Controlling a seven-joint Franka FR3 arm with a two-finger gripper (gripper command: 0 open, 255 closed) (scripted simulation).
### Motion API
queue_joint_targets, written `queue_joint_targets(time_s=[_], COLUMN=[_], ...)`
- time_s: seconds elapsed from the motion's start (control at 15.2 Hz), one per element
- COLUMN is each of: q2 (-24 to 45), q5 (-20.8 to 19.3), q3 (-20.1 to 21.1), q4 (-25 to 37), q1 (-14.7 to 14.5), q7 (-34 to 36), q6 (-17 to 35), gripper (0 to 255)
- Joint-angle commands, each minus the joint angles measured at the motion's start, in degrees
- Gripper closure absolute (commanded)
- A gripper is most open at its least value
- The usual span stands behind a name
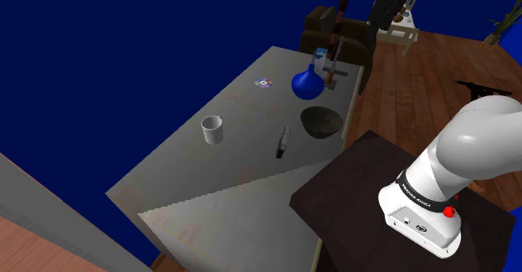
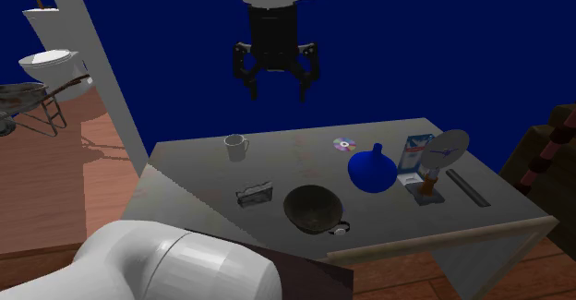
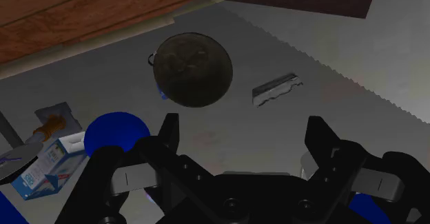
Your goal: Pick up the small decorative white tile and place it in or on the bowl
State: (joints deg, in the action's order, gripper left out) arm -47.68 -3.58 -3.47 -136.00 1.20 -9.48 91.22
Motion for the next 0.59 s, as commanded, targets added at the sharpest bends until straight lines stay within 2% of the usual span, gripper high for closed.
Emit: queue_joint_targets(time_s=[0.0, 0.53], q2=[0.0, -1.4], q5=[0.0, 4.7], q3=[0.0, 5.4], q4=[0.0, -15.4], q1=[0.0, 0.9], q7=[0.0, 12.4], q6=[0.0, 15.2], gripper=[0, 0])
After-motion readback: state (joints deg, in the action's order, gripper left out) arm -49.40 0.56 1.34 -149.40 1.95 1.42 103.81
